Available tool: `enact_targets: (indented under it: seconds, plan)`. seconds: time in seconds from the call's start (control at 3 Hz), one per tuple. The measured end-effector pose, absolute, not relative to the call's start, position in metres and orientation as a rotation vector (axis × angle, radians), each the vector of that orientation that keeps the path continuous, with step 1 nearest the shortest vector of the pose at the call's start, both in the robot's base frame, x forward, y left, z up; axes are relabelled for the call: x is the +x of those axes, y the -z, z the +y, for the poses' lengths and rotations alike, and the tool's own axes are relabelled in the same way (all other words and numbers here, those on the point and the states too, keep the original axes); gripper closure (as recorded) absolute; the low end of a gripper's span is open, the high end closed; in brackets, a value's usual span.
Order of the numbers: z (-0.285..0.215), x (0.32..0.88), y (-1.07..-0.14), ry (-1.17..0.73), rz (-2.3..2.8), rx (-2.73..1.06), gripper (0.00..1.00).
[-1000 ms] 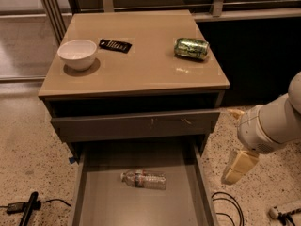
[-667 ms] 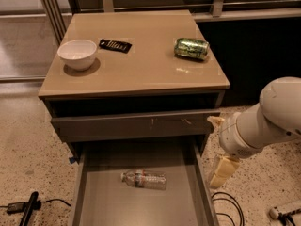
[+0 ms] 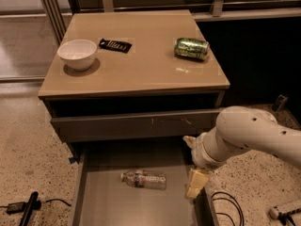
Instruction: Pick water bottle from middle drawer and place on counter
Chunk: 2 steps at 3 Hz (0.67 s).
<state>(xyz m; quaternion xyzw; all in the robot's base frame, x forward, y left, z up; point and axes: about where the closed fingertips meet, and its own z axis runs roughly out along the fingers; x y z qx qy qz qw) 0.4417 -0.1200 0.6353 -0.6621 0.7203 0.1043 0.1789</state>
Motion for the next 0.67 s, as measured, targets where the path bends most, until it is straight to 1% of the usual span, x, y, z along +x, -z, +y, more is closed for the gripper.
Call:
enact_targets:
  seconds: [0.67]
  plan:
    - [-0.117, 0.463, -0.556, -0.459, 2.087, -1.733, 0.00]
